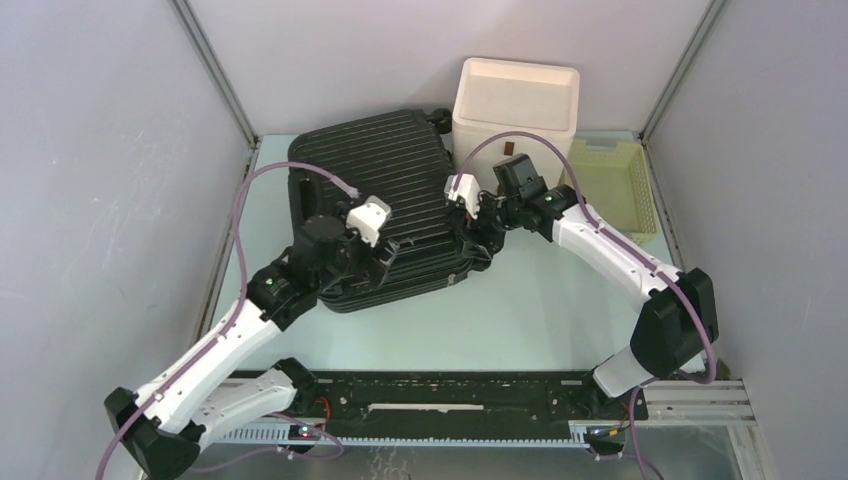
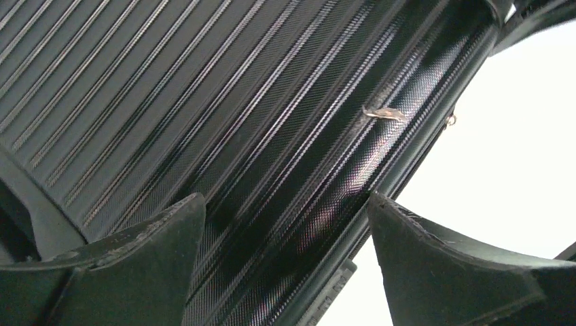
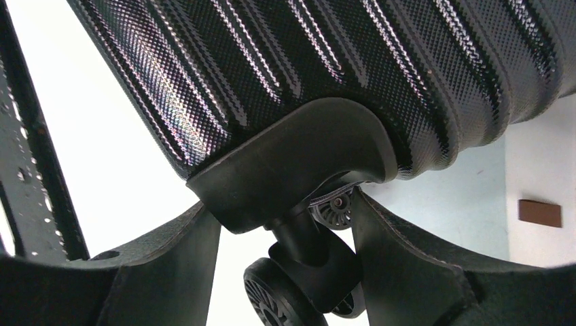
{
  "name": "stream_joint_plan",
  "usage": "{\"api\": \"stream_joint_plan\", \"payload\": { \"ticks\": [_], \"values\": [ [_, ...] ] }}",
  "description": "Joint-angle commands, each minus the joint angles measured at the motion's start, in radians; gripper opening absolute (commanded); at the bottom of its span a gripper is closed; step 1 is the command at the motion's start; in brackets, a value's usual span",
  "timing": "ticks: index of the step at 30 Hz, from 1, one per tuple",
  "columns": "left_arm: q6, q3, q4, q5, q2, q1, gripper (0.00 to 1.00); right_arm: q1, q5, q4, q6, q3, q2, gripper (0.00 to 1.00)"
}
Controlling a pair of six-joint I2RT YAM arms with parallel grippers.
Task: Open, take out, and arrange the luggage
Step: Move the luggage to the center of the board, then grab the zipper of the luggage.
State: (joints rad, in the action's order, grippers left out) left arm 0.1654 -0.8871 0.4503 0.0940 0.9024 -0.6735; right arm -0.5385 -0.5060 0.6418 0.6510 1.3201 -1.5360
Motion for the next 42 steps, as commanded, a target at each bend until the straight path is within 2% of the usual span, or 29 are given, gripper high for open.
{"api": "stream_joint_plan", "payload": {
  "ticks": [1,4,6,10,13,16,20,24,26,28,31,37,40,42],
  "values": [
    [-0.189,-0.003,0.013,-0.023,-0.113,0.035,0.94,-0.003,0.080,-0.115,-0.329,0.010,0.005,0.53],
    [-0.310,0.055,0.004,-0.125,-0.224,0.035,0.94,-0.003,0.098,-0.134,-0.357,0.009,-0.008,0.51],
    [-0.387,0.091,-0.010,-0.180,-0.295,0.035,0.94,-0.003,0.097,-0.136,-0.356,0.010,-0.012,0.55],
    [-0.544,0.243,-0.163,-0.376,-0.435,0.029,0.93,-0.003,-0.005,-0.060,-0.304,0.052,-0.006,0.81],
    [-0.666,0.369,-0.296,-0.406,-0.515,-0.030,0.92,-0.003,-0.097,0.037,-0.236,0.097,0.032,0.93],
    [-0.692,0.436,-0.345,-0.282,-0.555,-0.158,0.92,0.003,-0.136,0.097,-0.180,0.099,0.100,1.00],
    [-0.711,0.488,-0.462,-0.114,-0.488,-0.329,0.91,0.051,-0.229,0.196,-0.068,0.076,0.179,1.00],
    [-0.717,0.583,-0.723,0.118,-0.355,-0.487,0.91,0.158,-0.412,0.181,-0.004,-0.072,0.316,1.00],
    [-0.766,0.632,-0.884,0.176,-0.264,-0.500,0.91,0.243,-0.534,0.093,-0.044,-0.191,0.400,1.00],
    [-0.809,0.640,-0.966,0.248,-0.153,-0.502,0.91,0.356,-0.661,-0.048,-0.136,-0.350,0.499,1.00],
    [-0.853,0.593,-0.943,0.338,-0.034,-0.502,0.90,0.445,-0.708,-0.232,-0.264,-0.486,0.596,1.00],
    [-0.901,0.587,-1.046,0.427,0.122,-0.498,0.86,0.483,-0.705,-0.258,-0.270,-0.517,0.604,1.00],
    [-0.946,0.539,-1.018,0.450,0.194,-0.497,0.79,0.483,-0.696,-0.244,-0.253,-0.517,0.589,1.00],
    [-0.985,0.507,-0.993,0.444,0.235,-0.482,0.78,0.485,-0.686,-0.241,-0.247,-0.518,0.588,1.00]
  ]
}}
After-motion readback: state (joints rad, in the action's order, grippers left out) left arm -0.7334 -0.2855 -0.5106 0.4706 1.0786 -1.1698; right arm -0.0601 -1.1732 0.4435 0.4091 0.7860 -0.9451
